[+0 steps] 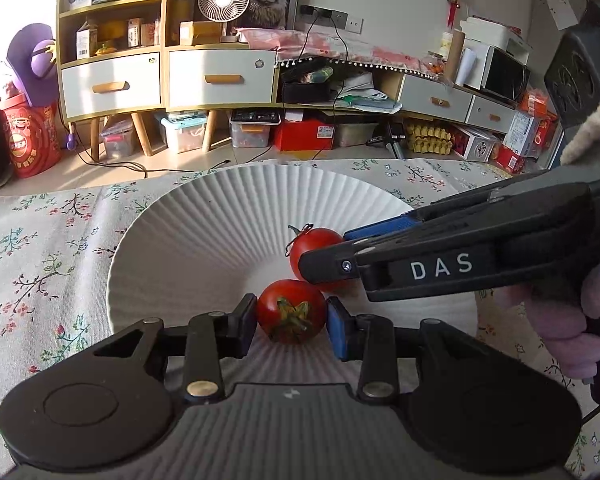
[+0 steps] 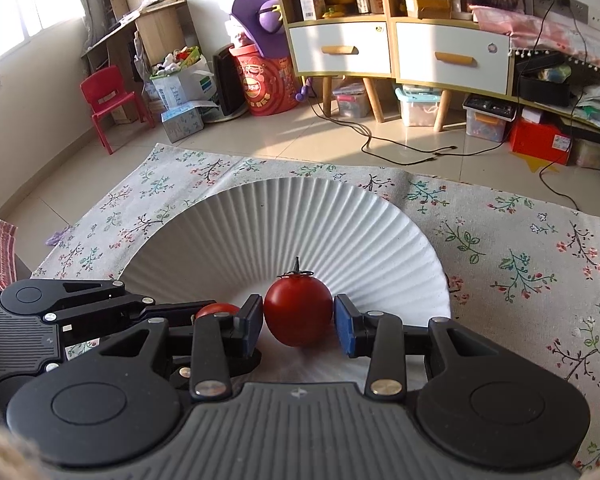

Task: Organize fruits
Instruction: 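Open both tools to drop the red tomatoes into the plate, then withdraw both tools from the plate back toward the fruit cluster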

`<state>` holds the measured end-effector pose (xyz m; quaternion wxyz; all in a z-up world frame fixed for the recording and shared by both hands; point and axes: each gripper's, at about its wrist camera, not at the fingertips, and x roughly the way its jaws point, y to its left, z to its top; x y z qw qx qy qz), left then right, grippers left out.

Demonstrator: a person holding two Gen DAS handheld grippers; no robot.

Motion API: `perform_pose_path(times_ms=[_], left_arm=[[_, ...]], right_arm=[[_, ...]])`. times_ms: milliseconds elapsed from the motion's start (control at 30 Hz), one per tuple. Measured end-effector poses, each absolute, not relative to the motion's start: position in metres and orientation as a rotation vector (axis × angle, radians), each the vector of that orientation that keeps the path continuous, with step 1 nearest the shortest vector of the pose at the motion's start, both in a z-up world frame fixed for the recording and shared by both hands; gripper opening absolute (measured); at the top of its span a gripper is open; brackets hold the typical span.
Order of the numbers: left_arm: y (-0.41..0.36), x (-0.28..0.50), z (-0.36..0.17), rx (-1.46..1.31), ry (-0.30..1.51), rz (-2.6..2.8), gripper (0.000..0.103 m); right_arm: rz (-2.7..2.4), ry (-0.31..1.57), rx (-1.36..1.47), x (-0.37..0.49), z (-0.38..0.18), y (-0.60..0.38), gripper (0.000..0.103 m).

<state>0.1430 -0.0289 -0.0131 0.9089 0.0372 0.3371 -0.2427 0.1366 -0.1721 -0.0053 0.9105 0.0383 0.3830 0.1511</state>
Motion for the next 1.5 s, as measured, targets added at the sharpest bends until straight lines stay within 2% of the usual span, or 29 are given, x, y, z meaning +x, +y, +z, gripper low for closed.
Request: perform_pose_path(times_ms=[100,133,200,333,400,533,633,767,1167,1500], left_arm=[[-0.03,0.141,-0.012,0.085,0.692,-0.497,0.041],[-0.031,0.14,-0.012,0.089,0.694,-0.501,0.046],[-0.032,0.138,-0.011,0.101,0.691,-0.502,0.056],[-0.032,0.132,-0.005,0.118,0.677,-0.487,0.078],[-0.032,0.127,0.001,0.12,0.674,-0.486,0.081],[-0.03,0.115,0.013,0.137,0.656,-0.48,0.093],[-0.029,0.106,0.021,0.132,0.659,-0.477,0.099],[-0.024,0.095,0.025,0.101,0.686,-0.485,0.1],[-0.008,0.063,0.025,0.128,0.718,-0.451,0.1],[0.011,0.044,0.008,0.122,0.75,-0.394,0.1]], right_arm=[[0.307,0.774,0.086,0.137,-0.003,-0.172,0.037],[0.306,0.769,0.086,0.137,-0.002,-0.172,0.039],[0.3,0.757,0.086,0.136,0.001,-0.172,0.05],[0.292,0.74,0.082,0.13,0.006,-0.174,0.062],[0.287,0.729,0.079,0.123,0.01,-0.176,0.071],[0.276,0.706,0.075,0.107,0.019,-0.182,0.078],[0.262,0.693,0.072,0.094,0.025,-0.187,0.084],[0.238,0.682,0.058,0.076,0.031,-0.19,0.092],[0.252,0.671,0.023,0.034,0.034,-0.182,0.102],[0.272,0.678,0.057,0.014,0.02,-0.178,0.102]])
